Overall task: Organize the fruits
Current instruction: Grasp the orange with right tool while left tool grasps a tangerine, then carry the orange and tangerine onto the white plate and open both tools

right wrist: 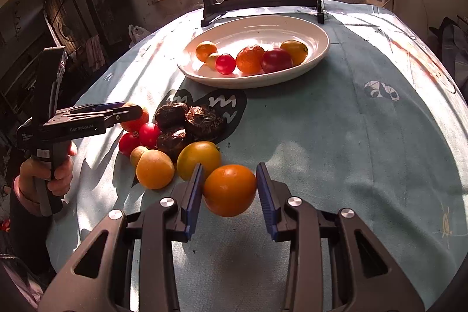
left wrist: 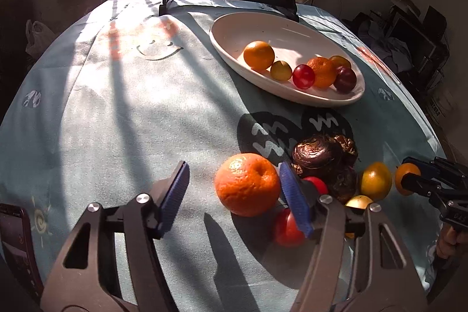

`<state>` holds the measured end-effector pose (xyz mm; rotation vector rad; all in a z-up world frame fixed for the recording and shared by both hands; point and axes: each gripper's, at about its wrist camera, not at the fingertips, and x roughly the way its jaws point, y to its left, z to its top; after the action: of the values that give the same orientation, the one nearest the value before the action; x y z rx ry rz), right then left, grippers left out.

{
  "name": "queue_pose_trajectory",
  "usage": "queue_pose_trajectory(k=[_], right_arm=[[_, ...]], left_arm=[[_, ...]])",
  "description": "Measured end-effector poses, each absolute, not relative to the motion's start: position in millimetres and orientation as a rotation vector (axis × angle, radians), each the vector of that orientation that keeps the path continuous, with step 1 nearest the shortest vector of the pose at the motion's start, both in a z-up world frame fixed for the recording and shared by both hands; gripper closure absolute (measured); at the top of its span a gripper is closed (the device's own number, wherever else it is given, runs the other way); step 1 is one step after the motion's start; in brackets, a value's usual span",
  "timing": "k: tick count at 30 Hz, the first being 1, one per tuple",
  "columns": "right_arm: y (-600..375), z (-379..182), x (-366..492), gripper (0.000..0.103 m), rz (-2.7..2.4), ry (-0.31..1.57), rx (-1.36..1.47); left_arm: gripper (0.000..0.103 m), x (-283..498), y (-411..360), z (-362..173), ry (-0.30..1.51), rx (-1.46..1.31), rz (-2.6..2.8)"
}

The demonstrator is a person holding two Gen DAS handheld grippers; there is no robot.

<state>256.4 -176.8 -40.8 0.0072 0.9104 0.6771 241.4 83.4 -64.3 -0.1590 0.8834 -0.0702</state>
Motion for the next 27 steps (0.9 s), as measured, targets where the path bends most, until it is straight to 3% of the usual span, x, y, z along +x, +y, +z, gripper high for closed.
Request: queue_pose_trajectory(k=[8,12,27], right_arm=[[-185,-45,266,0.066,0.685,0.93,0.083],[-190,-45,270,0.066,0.685,0.927,0.119],[-199,-40,279,0.066,0.696,0.869,0.203]], left_arm=[[0.042,244,70,-74,0.905,-0.125,-0.12],[0.059,243,65,-73,0.885,-0.112,-0.155],[0.06,233,54,-54,0.771,0.015,-0.041]])
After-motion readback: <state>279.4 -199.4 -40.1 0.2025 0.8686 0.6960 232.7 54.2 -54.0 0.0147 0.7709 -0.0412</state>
